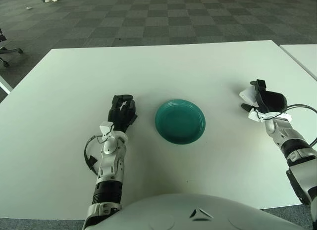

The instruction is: Put the charger into the plate.

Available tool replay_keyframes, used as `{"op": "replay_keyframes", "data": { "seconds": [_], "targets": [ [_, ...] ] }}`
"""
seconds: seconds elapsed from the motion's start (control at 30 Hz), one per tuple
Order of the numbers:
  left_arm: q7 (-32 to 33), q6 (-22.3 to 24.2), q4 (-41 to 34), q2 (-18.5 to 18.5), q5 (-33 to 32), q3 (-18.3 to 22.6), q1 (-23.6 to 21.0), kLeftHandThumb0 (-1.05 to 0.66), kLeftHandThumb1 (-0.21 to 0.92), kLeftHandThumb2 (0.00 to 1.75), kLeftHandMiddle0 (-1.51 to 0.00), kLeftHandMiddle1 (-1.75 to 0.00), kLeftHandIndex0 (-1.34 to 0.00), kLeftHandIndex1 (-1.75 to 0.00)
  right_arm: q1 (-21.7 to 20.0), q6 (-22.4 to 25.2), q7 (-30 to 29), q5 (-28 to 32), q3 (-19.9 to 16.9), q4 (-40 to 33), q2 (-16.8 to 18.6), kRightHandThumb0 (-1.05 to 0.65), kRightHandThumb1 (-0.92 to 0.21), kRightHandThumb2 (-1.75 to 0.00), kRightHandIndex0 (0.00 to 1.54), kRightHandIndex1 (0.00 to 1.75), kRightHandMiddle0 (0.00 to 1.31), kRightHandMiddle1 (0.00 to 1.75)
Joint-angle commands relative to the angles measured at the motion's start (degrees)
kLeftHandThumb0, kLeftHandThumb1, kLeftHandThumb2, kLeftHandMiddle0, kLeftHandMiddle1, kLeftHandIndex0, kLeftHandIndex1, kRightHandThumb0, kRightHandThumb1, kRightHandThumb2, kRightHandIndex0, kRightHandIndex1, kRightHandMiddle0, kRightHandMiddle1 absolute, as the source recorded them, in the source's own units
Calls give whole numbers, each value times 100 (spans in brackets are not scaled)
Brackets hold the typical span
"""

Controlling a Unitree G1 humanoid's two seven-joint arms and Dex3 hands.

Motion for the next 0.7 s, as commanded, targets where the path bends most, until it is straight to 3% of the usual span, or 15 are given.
{"op": "replay_keyframes", "data": {
  "seconds": [0.0, 0.1, 0.2, 0.27, 0.37, 0.4, 0.57, 0.67],
  "targets": [
    [39, 134, 238, 23, -26, 27, 21, -36, 88, 58, -42, -13, -23, -175, -243, -103, 596, -79, 165, 33, -135, -43, -47, -112, 97, 175, 49, 175],
    [41, 129, 260, 24, -25, 34, -1, -36, 88, 58, -42, -13, -23, -175, -654, -308, 886, -101, 179, -216, -347, -44, -45, -115, 100, 175, 51, 175],
    [39, 119, 271, 23, -24, 36, -6, -36, 88, 58, -42, -13, -23, -175, -608, -479, 943, -55, 34, -1113, -536, -45, -42, -118, 104, 175, 53, 175],
    [-83, -201, 676, 100, -45, 122, -94, -36, 85, 61, -45, -15, -26, -173, -526, -470, 932, -91, -37, -1766, -550, -45, -40, -121, 107, 175, 55, 175],
    [-192, -412, 896, 181, -26, 130, -139, -38, 75, 72, -42, -33, -33, -171, -191, -203, 978, -230, -200, -3060, -606, -46, -37, -125, 113, 175, 57, 175],
    [-200, -438, 919, 187, -24, 127, -145, -38, 74, 73, -40, -37, -33, -171, -115, -77, 1008, -307, -220, -3396, -584, -46, -37, -125, 113, 175, 57, 175],
    [-221, -553, 1064, 199, -32, 141, -198, -38, 72, 76, -35, -49, -34, -171, -552, 74, 776, -640, 44, -3331, -90, -47, -33, -129, 118, 175, 60, 175],
    [-219, -637, 1144, 188, -26, 132, -220, -38, 72, 76, -34, -50, -34, -171, -478, 212, 983, -703, 18, -3828, 72, -48, -33, -130, 117, 175, 61, 175]
  ]
}}
